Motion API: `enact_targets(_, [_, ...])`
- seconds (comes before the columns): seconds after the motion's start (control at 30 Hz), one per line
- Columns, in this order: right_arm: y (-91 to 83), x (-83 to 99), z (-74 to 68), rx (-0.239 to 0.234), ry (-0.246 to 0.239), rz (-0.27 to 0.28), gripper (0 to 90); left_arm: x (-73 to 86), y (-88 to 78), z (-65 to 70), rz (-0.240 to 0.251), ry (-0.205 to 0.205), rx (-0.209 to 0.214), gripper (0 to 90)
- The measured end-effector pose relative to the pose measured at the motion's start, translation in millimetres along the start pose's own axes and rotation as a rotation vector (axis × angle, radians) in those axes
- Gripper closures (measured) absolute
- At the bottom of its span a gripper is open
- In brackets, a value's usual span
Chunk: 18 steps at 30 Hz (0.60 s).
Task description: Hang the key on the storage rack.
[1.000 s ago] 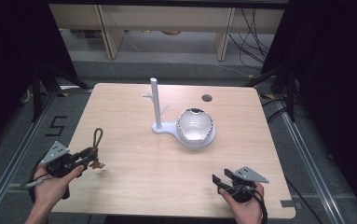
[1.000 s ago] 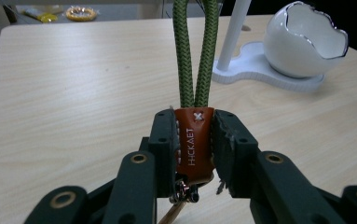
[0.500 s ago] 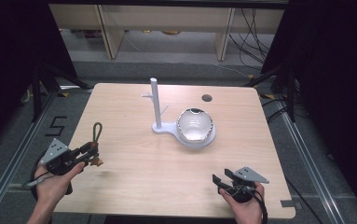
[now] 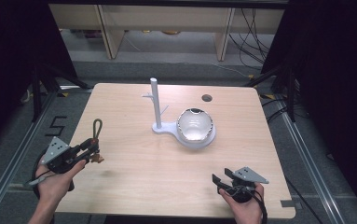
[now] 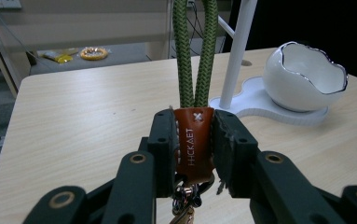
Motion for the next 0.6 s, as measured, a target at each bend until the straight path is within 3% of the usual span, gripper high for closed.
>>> enact_targets(0.3, [0.4, -0.3, -0.6, 0.000, 0.001, 0.004, 42.9, -5.8, 2.9, 2.9, 0.045, 0.021, -0.014, 69.1])
enact_targets(0.6, [-0.9, -0.4, -0.7, -0.008, 0.006, 0.003, 42.8, -9.5, 5.5, 6.6, 0.050, 0.033, -0.015, 69.0])
Point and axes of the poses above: each handheld gripper's, and its own axes: y roughly forward along the jaws, x roughly out of its underside, z roughly to its right, the point moved 1 cm from there along y, roughly forward along the jaws, and after that the axes turned 8 degrees about -x, right-handed, at the moved point
